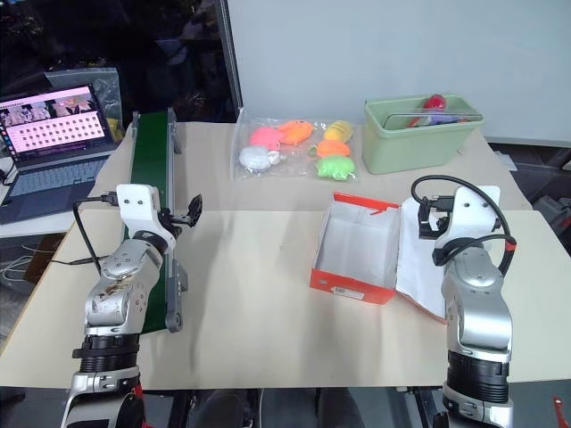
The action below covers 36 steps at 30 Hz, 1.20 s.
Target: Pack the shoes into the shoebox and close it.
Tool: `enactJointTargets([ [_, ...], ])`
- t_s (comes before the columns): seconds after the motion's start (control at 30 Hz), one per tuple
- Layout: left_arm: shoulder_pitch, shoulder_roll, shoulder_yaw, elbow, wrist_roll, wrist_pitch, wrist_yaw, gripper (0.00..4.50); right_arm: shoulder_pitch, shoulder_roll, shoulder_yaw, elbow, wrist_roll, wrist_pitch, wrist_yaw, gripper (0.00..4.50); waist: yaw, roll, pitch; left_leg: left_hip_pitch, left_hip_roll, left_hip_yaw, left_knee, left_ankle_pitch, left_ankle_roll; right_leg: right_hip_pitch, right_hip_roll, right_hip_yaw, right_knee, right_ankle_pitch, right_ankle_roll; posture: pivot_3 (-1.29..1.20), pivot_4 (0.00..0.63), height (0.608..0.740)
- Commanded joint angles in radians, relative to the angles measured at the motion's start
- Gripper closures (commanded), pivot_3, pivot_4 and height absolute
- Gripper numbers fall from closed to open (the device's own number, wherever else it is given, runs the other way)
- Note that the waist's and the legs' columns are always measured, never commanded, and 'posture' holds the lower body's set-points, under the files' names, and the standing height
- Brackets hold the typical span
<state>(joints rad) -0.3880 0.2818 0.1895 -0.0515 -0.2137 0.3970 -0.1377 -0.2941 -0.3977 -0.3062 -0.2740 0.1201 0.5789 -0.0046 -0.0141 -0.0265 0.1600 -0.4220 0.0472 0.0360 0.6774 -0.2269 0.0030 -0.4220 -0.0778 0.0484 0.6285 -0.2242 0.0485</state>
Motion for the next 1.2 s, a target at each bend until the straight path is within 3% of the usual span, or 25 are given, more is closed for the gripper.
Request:
enactJointTargets([
  [0.03,-0.041,0.006,-0.008,0.037,0.009,-0.043,-0.022,0.00,0.004,0.005,-0.018,-0.062,-0.010,0.012,-0.015,0.04,0.000,0.000,0.000,0.000,0.000,0.000,0.000,0.000,0.000,0.000,0.000,0.000,0.000,0.000,0.000,0.00,0.150,0.729],
  [0.13,-0.047,0.011,-0.021,0.116,0.026,-0.092,-0.050,0.00,0.003,0.025,0.011,-0.076,0.009,0.027,0.005,0.04,0.001,0.000,0.000,0.000,0.000,0.000,0.000,0.000,0.000,0.000,0.000,0.000,0.000,0.000,0.000,0.00,0.150,0.729],
  [0.27,-0.033,0.006,-0.007,0.097,0.012,-0.097,-0.057,0.00,-0.063,0.082,0.112,-0.220,0.248,0.135,0.198,0.04,-0.013,0.000,0.000,0.000,0.000,0.000,0.000,0.000,0.000,-0.001,0.000,0.000,0.000,0.000,0.000,0.00,0.150,0.729],
  [0.47,0.029,-0.016,0.008,0.043,0.018,-0.092,-0.019,0.00,-0.076,-0.017,0.341,-0.395,0.526,0.314,0.516,0.04,-0.016,0.000,0.000,0.000,0.001,-0.003,-0.001,0.000,0.000,0.000,0.000,-0.002,0.000,0.000,0.000,0.00,0.150,0.729],
  [0.67,0.072,-0.029,0.039,-0.024,0.064,-0.078,0.090,0.00,-0.089,-0.119,0.454,-0.339,0.506,0.273,0.652,0.04,0.004,-0.001,0.000,-0.001,0.000,-0.003,0.002,0.000,0.000,0.002,-0.001,-0.004,0.000,0.000,0.000,0.00,0.150,0.729],
  [0.87,0.144,-0.063,0.195,-0.138,0.155,0.133,0.373,0.00,-0.115,-0.113,0.485,-0.289,0.475,0.228,0.686,0.04,-0.009,-0.001,0.000,0.000,0.001,-0.004,0.001,0.000,0.000,0.000,0.001,-0.003,0.001,0.000,0.000,0.00,0.150,0.729],
  [1.0,0.144,-0.085,0.245,-0.165,0.114,0.229,0.395,0.00,-0.122,-0.093,0.494,-0.259,0.460,0.208,0.690,0.04,0.001,-0.001,0.000,0.000,0.001,-0.004,0.001,0.000,0.000,0.000,0.000,-0.004,0.001,0.000,0.000,0.00,0.150,0.729],
  [1.2,0.114,-0.075,0.202,-0.201,0.116,0.293,0.365,0.00,-0.126,-0.075,0.472,-0.247,0.472,0.211,0.684,0.04,0.010,-0.003,0.000,0.000,0.000,-0.004,0.002,0.000,-0.001,0.001,0.000,-0.004,0.001,0.000,0.000,0.00,0.150,0.729],
])
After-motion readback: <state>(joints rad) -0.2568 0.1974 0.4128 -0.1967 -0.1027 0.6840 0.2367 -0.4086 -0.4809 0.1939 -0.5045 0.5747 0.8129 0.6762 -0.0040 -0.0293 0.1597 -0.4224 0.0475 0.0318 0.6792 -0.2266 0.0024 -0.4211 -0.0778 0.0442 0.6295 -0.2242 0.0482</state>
